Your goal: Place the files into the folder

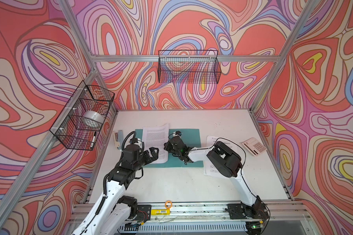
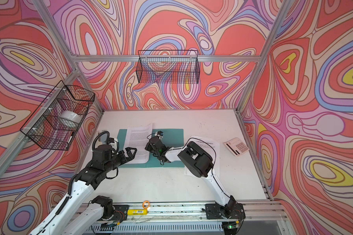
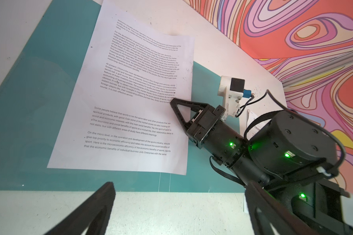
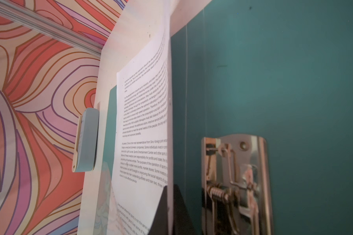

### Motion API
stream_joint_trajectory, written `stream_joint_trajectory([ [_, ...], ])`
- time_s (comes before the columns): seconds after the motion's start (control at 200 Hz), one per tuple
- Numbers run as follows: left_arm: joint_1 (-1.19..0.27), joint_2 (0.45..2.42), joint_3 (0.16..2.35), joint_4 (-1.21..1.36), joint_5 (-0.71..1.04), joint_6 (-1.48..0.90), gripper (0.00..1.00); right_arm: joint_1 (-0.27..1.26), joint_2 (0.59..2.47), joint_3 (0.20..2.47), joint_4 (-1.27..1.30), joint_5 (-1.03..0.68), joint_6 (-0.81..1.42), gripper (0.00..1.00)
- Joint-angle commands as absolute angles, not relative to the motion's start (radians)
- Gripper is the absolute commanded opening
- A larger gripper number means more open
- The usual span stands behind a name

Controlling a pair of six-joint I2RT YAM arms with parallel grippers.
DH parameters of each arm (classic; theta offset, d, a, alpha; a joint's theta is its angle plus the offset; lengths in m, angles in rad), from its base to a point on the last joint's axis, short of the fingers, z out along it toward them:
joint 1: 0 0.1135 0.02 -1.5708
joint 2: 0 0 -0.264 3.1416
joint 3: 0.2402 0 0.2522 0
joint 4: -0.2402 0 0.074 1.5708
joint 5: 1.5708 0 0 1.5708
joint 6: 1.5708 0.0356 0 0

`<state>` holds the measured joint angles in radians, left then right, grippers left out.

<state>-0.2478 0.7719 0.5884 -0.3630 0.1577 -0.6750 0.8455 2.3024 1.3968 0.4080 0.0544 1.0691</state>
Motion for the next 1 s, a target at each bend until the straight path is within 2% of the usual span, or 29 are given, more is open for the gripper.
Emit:
stream_joint_trajectory([
  [0.0, -0.242, 0.768, 0.572, -0.367, 0.166, -0.680, 0.99, 0.857, 2.346, 1.422, 0.390, 0.050, 1.097, 0.00],
  [0.301, -0.242, 0.769, 0.563, -0.366, 0.175, -0.679, 0.98, 0.864, 2.357, 1.447, 0.356, 0.112, 1.144, 0.00],
  [0.997, -0.242, 0.771, 0.559, -0.356, 0.180, -0.677, 0.98, 0.891, 2.390, 1.501, 0.341, 0.091, 1.148, 0.00],
])
